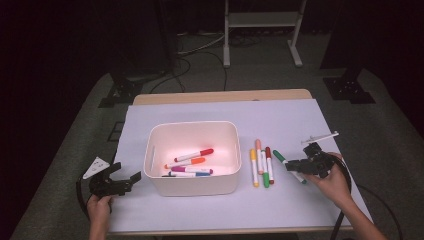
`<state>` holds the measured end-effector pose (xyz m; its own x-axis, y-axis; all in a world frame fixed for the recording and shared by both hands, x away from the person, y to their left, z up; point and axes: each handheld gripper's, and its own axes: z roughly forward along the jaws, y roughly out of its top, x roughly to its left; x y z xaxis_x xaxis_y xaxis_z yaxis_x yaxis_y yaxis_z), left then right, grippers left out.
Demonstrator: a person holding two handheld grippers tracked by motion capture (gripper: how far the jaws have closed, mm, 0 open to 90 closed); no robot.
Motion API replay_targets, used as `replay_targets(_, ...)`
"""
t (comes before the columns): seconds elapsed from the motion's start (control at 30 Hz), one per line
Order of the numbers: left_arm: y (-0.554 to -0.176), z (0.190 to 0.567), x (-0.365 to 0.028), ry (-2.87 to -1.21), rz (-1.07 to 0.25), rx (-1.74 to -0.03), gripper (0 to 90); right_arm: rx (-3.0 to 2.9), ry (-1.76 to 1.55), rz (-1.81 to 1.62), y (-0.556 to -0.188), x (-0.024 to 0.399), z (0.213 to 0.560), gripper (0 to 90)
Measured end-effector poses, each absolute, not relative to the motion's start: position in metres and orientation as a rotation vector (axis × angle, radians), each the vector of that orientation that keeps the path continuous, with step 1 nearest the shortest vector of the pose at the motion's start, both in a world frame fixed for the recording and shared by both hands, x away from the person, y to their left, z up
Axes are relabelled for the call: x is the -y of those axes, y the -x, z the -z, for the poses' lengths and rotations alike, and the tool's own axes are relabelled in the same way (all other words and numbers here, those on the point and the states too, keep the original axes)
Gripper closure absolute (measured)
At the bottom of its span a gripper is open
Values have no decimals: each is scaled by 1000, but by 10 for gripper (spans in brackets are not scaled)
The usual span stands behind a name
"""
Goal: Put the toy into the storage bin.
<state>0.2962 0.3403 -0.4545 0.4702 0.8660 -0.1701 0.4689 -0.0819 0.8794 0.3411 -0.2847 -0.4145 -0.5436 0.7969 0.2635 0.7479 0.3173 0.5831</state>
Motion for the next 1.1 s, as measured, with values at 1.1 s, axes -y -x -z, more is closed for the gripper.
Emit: replay_targets(1.1, -297, 454, -340, -1721, -490, -1149, 0, -2722, -990, -1285, -326, 191, 277, 762)
